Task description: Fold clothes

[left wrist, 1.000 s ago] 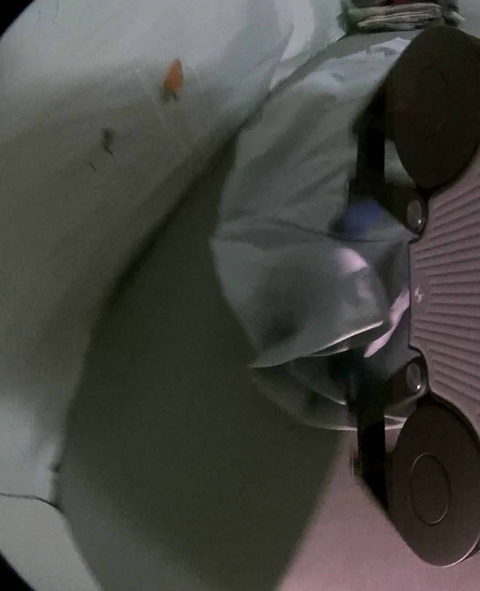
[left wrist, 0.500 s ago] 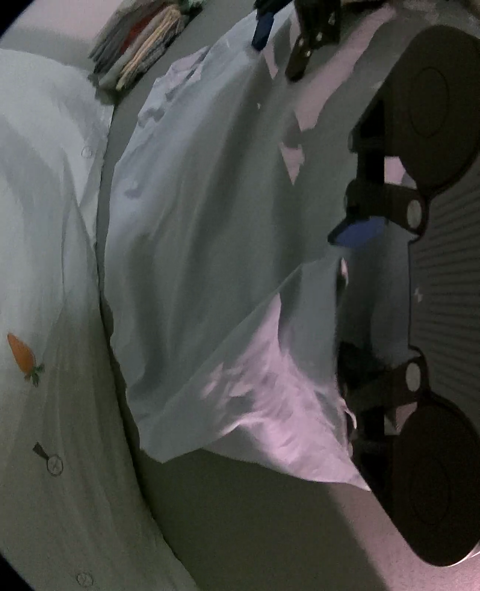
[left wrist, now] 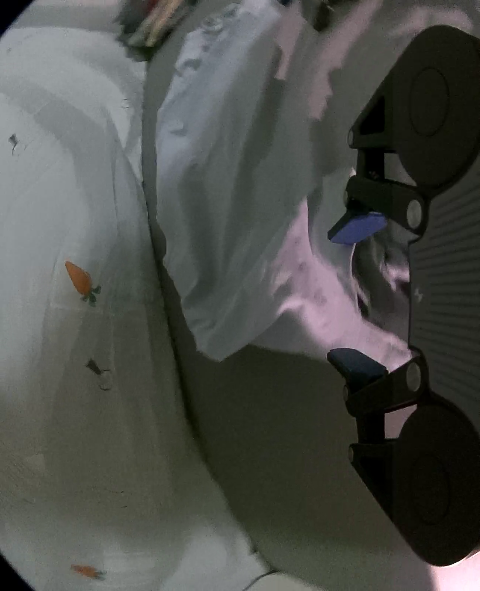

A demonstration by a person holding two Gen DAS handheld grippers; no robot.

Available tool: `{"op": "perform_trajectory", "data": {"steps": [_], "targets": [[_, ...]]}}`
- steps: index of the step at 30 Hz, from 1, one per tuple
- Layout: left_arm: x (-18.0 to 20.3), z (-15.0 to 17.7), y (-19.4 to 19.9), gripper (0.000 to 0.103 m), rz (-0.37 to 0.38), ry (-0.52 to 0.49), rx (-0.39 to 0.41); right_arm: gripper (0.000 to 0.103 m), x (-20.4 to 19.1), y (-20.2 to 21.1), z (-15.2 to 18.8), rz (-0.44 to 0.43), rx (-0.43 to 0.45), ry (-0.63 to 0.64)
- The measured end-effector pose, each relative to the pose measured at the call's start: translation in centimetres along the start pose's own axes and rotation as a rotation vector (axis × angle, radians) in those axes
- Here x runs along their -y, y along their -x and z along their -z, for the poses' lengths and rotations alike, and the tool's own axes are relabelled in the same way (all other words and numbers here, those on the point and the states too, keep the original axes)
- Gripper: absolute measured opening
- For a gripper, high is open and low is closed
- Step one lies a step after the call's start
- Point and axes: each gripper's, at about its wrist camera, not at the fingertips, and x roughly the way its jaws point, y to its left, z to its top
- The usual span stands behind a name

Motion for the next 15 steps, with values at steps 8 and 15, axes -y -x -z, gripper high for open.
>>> {"op": "perform_trajectory", "data": {"steps": [8, 15], "targets": [[-0.1, 1.2, -0.5, 0.064, -0.046, -0.166, -0.025, 0.103, 0.0, 0.0, 0.0, 0.000, 0.000, 0.001], [-1.6, 0.2, -1.2, 0.063, -0.094, -0.070, 0.005, 0.103, 0.0, 0.0, 0.0, 0.000, 0.000, 0.000]]}}
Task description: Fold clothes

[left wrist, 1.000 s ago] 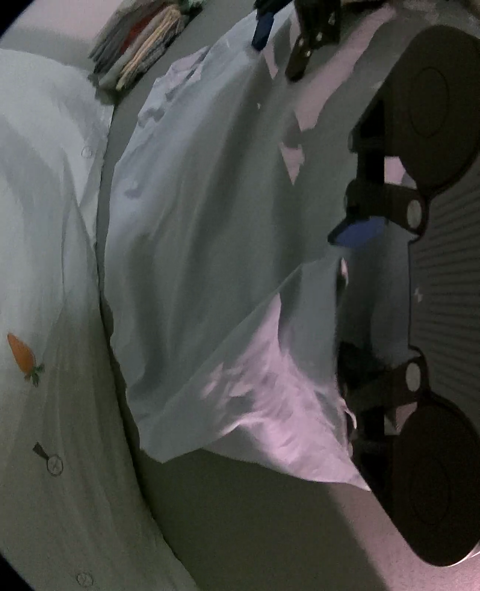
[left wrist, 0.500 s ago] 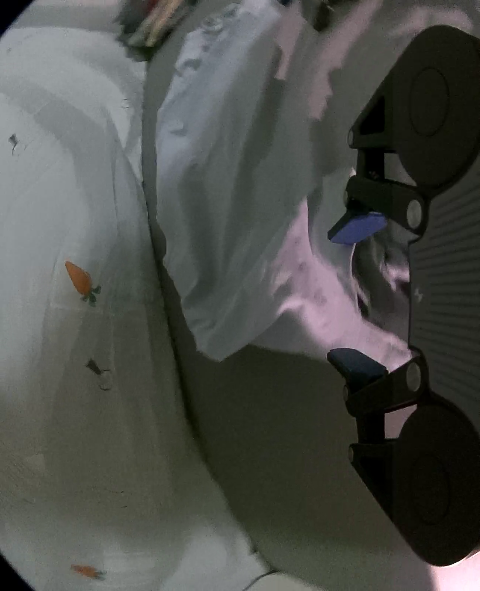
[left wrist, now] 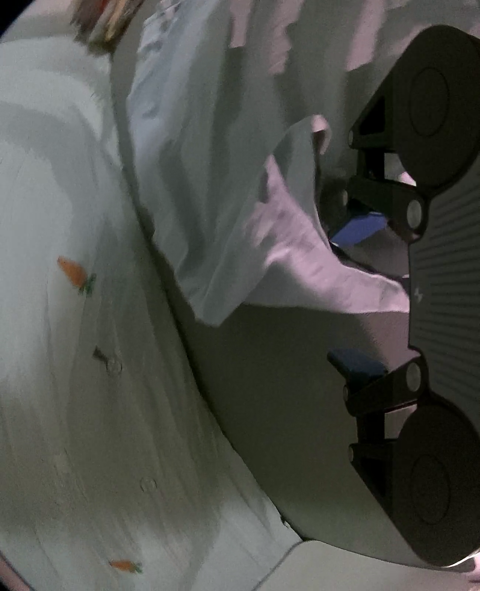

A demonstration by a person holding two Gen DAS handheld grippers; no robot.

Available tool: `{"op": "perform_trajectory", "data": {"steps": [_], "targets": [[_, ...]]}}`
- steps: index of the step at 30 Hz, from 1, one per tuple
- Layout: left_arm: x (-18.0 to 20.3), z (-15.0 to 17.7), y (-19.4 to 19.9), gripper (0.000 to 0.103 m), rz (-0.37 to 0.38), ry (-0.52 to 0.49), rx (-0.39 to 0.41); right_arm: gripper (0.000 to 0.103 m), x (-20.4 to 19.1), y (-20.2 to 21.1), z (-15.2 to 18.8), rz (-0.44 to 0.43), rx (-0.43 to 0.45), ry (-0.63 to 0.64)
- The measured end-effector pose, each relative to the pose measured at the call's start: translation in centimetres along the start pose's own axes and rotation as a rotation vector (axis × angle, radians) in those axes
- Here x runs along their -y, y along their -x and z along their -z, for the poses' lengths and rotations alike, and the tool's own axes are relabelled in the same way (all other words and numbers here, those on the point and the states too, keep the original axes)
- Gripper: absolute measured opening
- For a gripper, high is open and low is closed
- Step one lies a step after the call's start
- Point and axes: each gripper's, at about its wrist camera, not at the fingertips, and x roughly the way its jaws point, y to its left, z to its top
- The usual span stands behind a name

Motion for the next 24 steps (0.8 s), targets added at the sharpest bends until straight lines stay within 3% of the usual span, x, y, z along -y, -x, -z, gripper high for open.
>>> {"op": "perform_trajectory", "data": {"steps": [4, 10, 14, 17, 20, 24], "targets": [[-0.6, -0.2, -0.6, 0.064, 0.001, 0.000, -0.006, 0.103, 0.0, 0.0, 0.0, -0.001, 0.000, 0.000], [-1.1, -0.2, -1.6, 0.062, 0.075, -0.018, -0.032, 0.103, 0.0, 0.0, 0.0, -0.001, 0.000, 0.000], [-0.8, -0.3, -2.4, 0.047, 0.023, -0.087, -0.021, 0.103, 0.0, 0.1, 0.0, -0.001, 0.000, 0.001], [-2.1, -0.7, -2.7, 0.027, 0.026, 0.010, -0.021, 0.103, 0.0, 0.1, 0.0, -0.001, 0.000, 0.001], [-3.3, -1.0, -2.8, 0.025, 0.057, 0.079, -0.032, 0.103, 0.0, 0.0, 0.0, -0.001, 0.000, 0.001], [-2.8, -0.8, -2.7, 0.027, 0.133, 0.018, -0.041, 0.103, -0.1, 0.1, 0.0, -0.001, 0.000, 0.000]]}}
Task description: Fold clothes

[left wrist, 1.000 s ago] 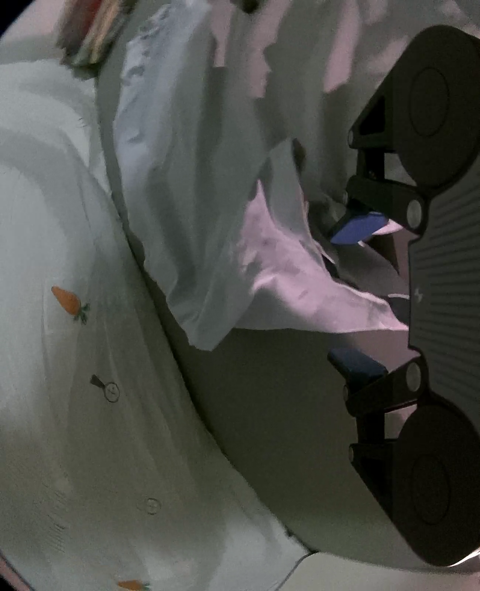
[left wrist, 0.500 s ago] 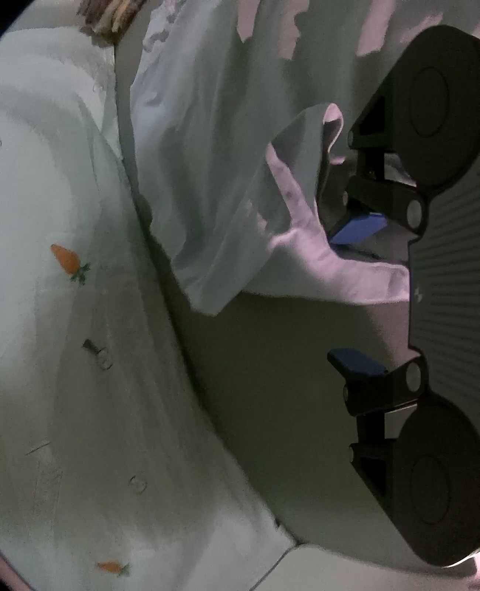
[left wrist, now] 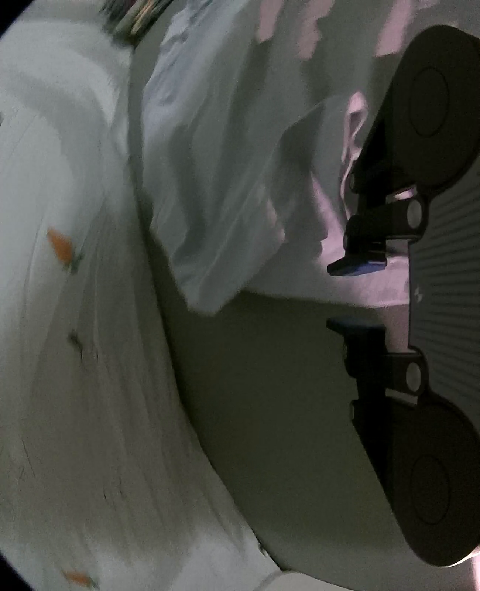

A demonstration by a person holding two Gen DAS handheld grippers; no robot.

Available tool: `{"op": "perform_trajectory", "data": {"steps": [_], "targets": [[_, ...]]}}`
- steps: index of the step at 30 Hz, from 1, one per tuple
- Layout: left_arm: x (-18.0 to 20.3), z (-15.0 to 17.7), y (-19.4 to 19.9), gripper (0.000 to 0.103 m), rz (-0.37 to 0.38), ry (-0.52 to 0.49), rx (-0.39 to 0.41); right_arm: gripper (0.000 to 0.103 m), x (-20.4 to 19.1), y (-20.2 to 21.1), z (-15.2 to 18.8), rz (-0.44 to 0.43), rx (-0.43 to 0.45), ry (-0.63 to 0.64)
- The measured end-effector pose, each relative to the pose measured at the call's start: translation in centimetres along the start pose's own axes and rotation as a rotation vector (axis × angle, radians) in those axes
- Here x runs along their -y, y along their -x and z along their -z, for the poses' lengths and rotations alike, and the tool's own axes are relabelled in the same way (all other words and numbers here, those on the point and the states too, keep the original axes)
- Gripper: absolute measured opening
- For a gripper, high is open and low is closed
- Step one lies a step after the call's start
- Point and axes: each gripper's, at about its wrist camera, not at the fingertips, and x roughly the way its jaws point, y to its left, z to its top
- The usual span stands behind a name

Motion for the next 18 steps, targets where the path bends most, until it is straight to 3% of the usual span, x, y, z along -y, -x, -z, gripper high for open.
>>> {"op": "perform_trajectory", "data": {"steps": [10, 18], "targets": [[-1.3, 0.2, 2.4, 0.027, 0.113, 0.005, 0.006, 0.103, 0.0, 0.0, 0.0, 0.000, 0.000, 0.001], [1.0, 0.2, 1.4, 0.027, 0.116, -0.161, -0.011, 0.103, 0.0, 0.0, 0.0, 0.000, 0.000, 0.001]]}}
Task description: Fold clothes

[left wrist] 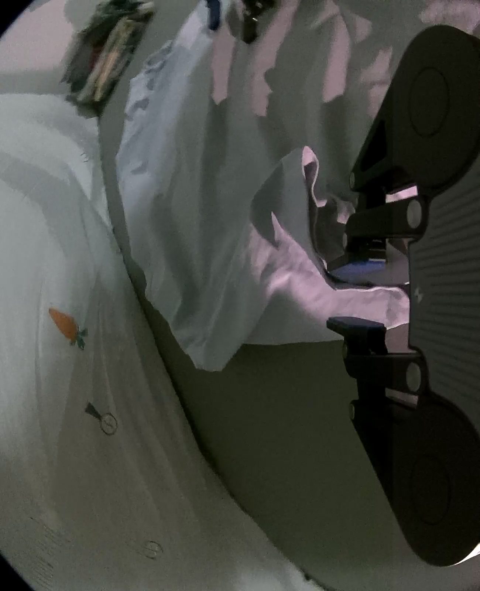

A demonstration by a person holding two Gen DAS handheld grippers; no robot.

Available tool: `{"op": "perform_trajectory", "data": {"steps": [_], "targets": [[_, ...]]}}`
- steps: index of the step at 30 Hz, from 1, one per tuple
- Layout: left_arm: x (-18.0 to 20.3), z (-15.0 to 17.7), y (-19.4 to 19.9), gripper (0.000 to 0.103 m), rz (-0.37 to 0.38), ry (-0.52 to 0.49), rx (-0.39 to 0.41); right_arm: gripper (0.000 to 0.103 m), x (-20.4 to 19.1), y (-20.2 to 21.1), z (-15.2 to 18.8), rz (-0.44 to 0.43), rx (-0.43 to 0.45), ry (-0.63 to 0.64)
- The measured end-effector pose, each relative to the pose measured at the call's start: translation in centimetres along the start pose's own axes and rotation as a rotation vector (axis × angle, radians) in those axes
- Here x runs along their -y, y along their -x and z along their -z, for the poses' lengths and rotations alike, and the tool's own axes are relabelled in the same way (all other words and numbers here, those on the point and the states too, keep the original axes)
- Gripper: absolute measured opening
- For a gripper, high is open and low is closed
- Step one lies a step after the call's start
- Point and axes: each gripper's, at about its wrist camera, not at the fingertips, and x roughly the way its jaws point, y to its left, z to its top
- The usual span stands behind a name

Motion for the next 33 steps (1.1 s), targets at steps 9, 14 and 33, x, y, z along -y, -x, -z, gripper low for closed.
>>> {"op": "perform_trajectory", "data": {"steps": [9, 14, 33], "targets": [[-1.1, 0.0, -2.0, 0.005, 0.118, 0.107, 0.028, 0.103, 0.0, 0.0, 0.0, 0.000, 0.000, -0.001], [-4.5, 0.6, -0.3, 0.002, 0.125, 0.372, 0.110, 0.103, 0.0, 0.0, 0.0, 0.000, 0.000, 0.000], [-14.4, 10.1, 2.6, 0.000, -0.182, 0.926, 0.076, 0.103, 0.0, 0.0, -0.1, 0.001, -0.001, 0.000]]}}
